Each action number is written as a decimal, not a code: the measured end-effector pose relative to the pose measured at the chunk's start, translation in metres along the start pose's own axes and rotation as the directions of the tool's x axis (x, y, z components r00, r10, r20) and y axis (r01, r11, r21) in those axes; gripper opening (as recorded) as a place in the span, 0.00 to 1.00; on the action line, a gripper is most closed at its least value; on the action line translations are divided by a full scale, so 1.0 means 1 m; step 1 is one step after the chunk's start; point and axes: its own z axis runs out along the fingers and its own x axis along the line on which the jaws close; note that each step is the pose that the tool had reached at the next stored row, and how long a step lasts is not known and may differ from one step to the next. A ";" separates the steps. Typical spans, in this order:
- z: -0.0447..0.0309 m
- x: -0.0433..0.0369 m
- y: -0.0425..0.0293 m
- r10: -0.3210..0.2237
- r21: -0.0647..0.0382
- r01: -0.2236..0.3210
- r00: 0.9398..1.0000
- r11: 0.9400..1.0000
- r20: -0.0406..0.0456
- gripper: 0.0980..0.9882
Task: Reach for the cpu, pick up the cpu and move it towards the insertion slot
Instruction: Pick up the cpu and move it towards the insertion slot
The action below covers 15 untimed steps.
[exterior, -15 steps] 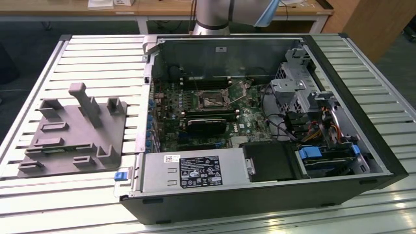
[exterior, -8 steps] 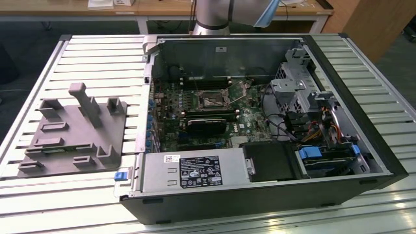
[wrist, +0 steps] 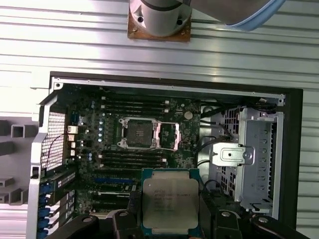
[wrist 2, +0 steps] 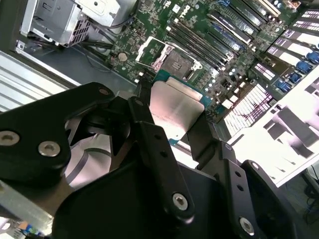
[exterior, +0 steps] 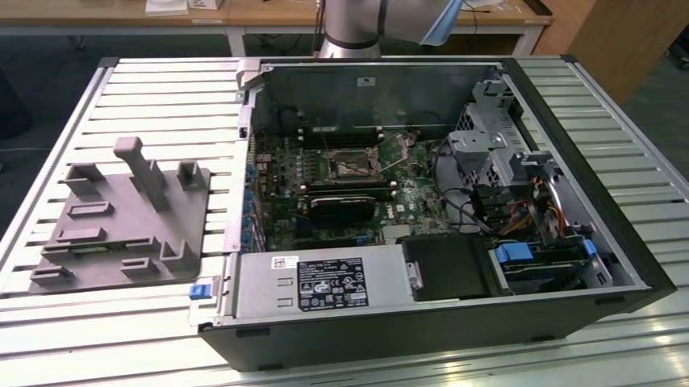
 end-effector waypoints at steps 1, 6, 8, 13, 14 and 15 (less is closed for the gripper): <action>0.0017 0.0005 -0.0003 0.000 -0.001 0.000 1.000 1.000 0.000 0.50; 0.0107 0.0029 -0.0016 0.000 -0.005 0.000 1.000 1.000 0.000 0.50; 0.0142 0.0039 -0.0021 0.000 -0.007 0.000 1.000 1.000 0.000 0.50; 0.0230 0.0066 -0.0031 0.001 -0.013 -0.001 1.000 1.000 0.000 0.50; 0.0246 0.0071 -0.0033 0.001 -0.014 -0.001 1.000 1.000 0.000 0.50; 0.0263 0.0077 -0.0035 0.001 -0.015 -0.001 1.000 1.000 0.000 0.50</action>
